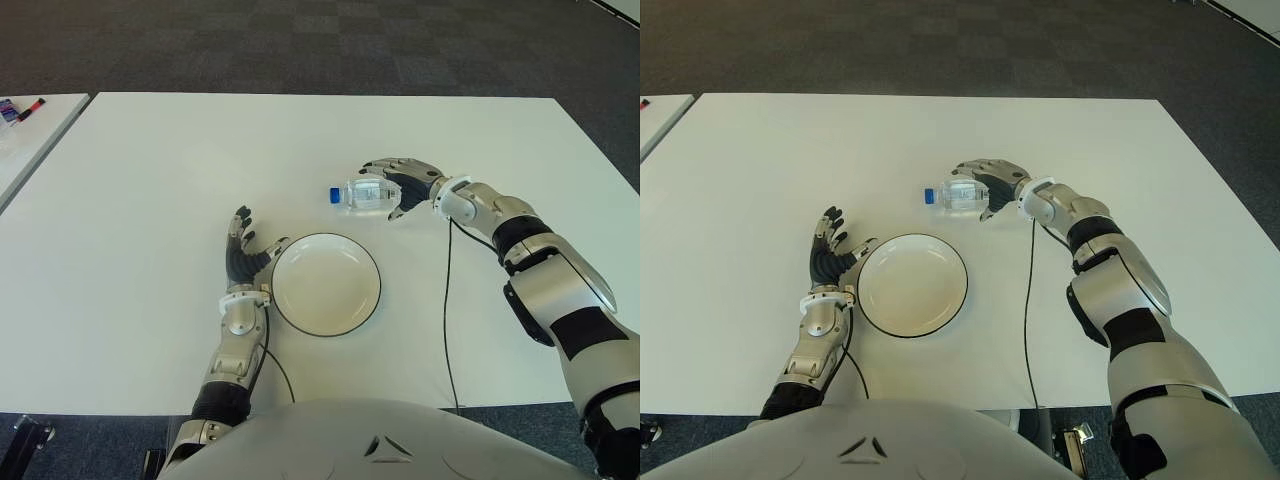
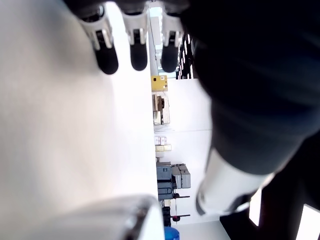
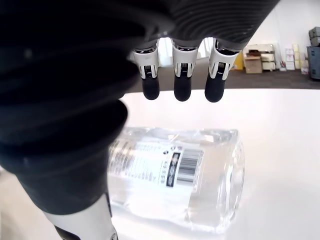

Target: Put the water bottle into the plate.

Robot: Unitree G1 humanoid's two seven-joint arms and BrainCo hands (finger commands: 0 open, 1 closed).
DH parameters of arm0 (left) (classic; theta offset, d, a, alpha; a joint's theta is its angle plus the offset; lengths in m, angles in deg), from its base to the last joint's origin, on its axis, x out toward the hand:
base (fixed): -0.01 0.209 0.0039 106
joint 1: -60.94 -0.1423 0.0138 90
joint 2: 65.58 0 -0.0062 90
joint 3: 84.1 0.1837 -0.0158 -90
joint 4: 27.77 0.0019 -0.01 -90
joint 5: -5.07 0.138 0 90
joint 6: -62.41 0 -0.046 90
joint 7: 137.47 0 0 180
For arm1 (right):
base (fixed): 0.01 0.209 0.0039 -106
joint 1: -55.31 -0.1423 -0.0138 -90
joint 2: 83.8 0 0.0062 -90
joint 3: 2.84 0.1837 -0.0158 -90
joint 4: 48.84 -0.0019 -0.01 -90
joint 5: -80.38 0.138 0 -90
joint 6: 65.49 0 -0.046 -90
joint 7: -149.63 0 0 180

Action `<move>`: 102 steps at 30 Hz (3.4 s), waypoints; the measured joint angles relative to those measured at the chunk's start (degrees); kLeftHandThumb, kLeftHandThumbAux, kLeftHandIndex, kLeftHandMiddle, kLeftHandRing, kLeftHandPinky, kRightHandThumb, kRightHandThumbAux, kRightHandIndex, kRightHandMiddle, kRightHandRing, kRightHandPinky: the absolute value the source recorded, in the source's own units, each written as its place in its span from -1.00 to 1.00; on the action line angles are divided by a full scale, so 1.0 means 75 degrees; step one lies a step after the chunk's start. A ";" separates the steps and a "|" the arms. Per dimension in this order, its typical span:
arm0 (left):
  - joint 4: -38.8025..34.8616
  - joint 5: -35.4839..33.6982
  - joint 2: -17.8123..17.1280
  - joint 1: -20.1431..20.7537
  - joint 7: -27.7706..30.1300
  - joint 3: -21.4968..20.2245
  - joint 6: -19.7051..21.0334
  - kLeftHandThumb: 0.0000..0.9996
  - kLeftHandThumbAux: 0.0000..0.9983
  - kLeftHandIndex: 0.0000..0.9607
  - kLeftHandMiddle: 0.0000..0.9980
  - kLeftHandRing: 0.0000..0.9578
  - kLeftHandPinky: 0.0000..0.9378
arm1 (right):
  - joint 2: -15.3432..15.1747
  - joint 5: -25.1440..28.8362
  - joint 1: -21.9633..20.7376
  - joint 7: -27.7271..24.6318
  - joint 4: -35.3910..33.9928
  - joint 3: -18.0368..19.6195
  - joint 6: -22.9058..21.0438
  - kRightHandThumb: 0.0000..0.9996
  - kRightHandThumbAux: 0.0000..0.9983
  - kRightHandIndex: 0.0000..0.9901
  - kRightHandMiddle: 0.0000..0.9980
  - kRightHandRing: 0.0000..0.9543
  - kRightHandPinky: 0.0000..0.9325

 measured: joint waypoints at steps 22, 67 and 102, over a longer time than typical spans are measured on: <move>0.0028 0.0002 -0.0003 0.0029 0.0005 0.0000 0.0002 -1.00 0.83 -0.79 -0.78 -0.78 -0.70 | 0.0525 0.0038 -0.0249 0.0432 0.0109 0.0098 -0.0553 -1.00 0.80 -0.94 -0.84 -0.78 -0.66; -0.1006 0.0073 0.0016 -0.0671 -0.0138 0.0320 0.0487 -1.00 0.91 -0.76 -0.76 -0.77 -0.71 | 0.1549 0.0152 0.0136 0.0006 0.0670 0.0069 -0.1628 -1.00 0.76 -0.93 -0.77 -0.71 -0.60; -0.1287 0.0064 0.0033 -0.0866 -0.0182 0.0348 0.0542 -1.00 0.95 -0.75 -0.74 -0.76 -0.69 | 0.0864 0.0829 0.0939 -0.0635 -0.0825 0.0440 0.0604 -1.00 0.69 -0.93 -0.76 -0.71 -0.67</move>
